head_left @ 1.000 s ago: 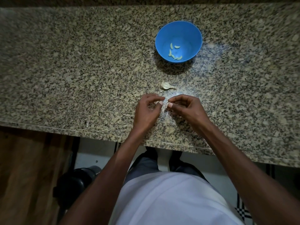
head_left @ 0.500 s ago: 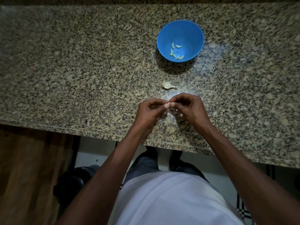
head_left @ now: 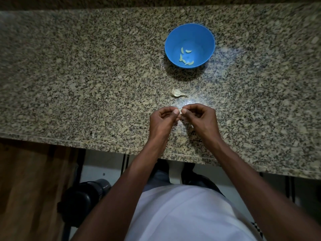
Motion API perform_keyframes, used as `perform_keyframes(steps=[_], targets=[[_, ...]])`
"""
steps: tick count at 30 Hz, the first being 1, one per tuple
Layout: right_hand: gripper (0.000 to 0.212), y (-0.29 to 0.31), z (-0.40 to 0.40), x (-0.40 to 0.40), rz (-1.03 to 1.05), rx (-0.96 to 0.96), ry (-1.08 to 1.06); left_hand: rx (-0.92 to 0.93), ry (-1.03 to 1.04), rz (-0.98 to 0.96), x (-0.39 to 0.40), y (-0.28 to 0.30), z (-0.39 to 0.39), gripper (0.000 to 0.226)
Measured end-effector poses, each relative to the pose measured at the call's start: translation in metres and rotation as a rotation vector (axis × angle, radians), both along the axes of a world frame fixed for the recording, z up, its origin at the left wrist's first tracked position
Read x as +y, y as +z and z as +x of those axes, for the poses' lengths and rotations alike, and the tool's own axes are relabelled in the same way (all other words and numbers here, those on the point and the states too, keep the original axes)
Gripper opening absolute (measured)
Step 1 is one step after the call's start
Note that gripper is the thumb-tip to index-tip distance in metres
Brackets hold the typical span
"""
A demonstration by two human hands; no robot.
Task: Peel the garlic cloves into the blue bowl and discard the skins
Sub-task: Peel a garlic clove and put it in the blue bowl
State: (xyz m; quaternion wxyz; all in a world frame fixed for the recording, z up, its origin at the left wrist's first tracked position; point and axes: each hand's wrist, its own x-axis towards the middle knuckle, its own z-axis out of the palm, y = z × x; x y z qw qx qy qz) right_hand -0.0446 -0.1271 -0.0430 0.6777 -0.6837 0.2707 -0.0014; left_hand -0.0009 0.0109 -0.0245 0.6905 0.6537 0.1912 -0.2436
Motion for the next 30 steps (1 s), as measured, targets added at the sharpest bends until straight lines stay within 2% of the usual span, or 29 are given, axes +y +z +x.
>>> perform_keyframes(steps=[5, 10, 13, 18, 23, 26, 30], targets=[[0.02, 0.001, -0.001, 0.001, 0.025, 0.024, -0.054, -0.072, -0.027, 0.094, -0.003, 0.0, 0.002, 0.014], [0.015, 0.0, -0.001, -0.01, -0.059, 0.033, -0.063, -0.113, -0.065, 0.154, 0.004, 0.0, 0.004, 0.01], [0.011, 0.003, 0.005, -0.026, -0.177, 0.051, -0.002, -0.154, -0.094, 0.207, 0.014, -0.002, 0.01, 0.014], [0.019, 0.01, 0.023, -0.054, -0.538, 0.015, 0.171, -0.208, -0.166, 0.31, 0.028, -0.001, 0.026, 0.027], [0.019, 0.02, 0.022, -0.047, -0.815, -0.089, 0.248, -0.236, -0.215, 0.399, 0.042, -0.003, 0.037, 0.015], [0.022, 0.026, 0.026, -0.025, -0.802, -0.146, 0.309, -0.239, -0.175, 0.382, 0.053, -0.004, 0.037, 0.012], [0.02, 0.013, 0.042, -0.001, -0.815, -0.131, 0.423, -0.284, -0.176, 0.396, 0.066, -0.006, 0.04, 0.013]])
